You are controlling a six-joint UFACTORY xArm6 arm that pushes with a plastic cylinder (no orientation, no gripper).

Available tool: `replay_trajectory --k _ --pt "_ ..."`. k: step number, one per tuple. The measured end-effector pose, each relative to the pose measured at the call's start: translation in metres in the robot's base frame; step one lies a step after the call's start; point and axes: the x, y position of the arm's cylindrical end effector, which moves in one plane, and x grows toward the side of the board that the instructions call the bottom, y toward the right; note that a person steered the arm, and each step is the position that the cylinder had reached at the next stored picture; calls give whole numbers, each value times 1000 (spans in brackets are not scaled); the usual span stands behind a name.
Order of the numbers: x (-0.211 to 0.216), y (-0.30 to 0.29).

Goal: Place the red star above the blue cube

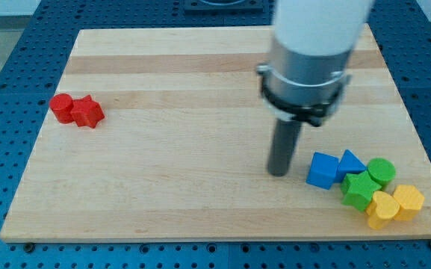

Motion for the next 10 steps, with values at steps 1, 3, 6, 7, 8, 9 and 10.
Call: replay_trajectory --k 1,3,6,7,8,9,10 --pt "0 -78" --pt "22 -180" --pt "32 -285" --pt "32 -302" --pt "30 -334" --pt "25 -350" --pt "0 -354"
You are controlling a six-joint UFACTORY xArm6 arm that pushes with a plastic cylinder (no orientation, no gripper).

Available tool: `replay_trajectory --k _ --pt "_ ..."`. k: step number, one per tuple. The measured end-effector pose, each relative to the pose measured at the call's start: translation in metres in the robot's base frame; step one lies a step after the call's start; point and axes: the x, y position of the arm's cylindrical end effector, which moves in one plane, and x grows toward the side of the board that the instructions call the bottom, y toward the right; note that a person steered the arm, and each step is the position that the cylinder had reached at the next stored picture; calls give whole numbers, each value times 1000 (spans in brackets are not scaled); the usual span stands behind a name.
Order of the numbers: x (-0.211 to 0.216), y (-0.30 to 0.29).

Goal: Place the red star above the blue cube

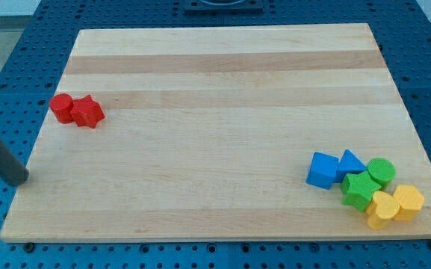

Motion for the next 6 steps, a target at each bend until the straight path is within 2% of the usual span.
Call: replay_trajectory --k 2,4,6 --pt "-75 6" --pt "-87 45" --pt "-124 73"
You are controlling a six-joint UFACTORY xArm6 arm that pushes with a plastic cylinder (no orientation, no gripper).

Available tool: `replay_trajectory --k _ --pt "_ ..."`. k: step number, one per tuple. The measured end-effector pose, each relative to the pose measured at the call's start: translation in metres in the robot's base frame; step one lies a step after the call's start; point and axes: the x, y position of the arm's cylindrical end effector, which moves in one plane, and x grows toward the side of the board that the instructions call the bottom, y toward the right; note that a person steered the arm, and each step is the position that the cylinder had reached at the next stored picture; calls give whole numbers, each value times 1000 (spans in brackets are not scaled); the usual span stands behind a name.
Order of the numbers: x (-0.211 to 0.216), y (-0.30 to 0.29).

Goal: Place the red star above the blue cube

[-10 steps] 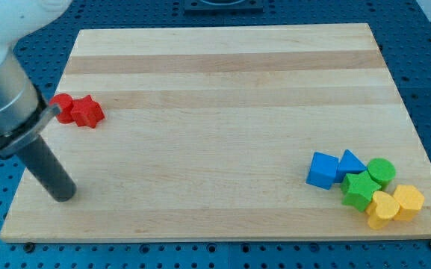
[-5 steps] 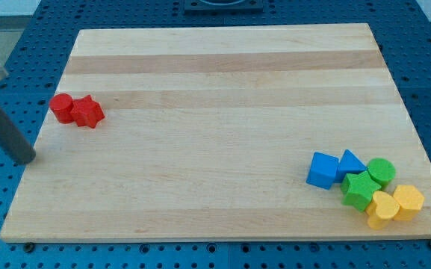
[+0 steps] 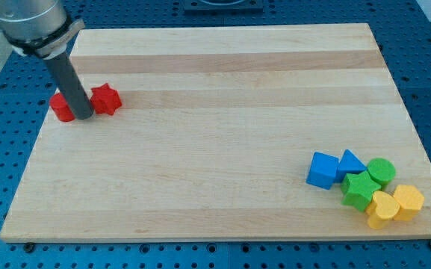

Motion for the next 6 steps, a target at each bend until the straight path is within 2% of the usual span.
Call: replay_trajectory --k 2,4,6 --pt "-60 71" --pt "-106 67" --pt "-62 118"
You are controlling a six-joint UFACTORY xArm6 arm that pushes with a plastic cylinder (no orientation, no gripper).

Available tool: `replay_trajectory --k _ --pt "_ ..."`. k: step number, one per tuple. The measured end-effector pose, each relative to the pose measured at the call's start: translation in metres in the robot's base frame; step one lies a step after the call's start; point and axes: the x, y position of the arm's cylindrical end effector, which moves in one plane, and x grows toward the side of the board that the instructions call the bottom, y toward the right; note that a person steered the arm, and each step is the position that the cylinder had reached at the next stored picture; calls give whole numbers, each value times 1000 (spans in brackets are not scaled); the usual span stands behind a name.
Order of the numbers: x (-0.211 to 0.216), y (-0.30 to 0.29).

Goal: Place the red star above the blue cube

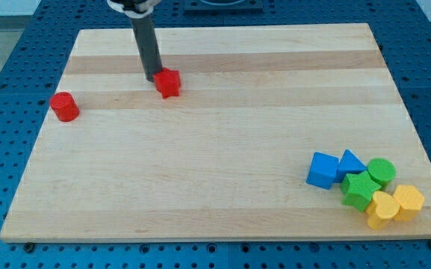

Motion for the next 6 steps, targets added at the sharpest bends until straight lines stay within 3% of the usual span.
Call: replay_trajectory --k 6 --pt "136 172"
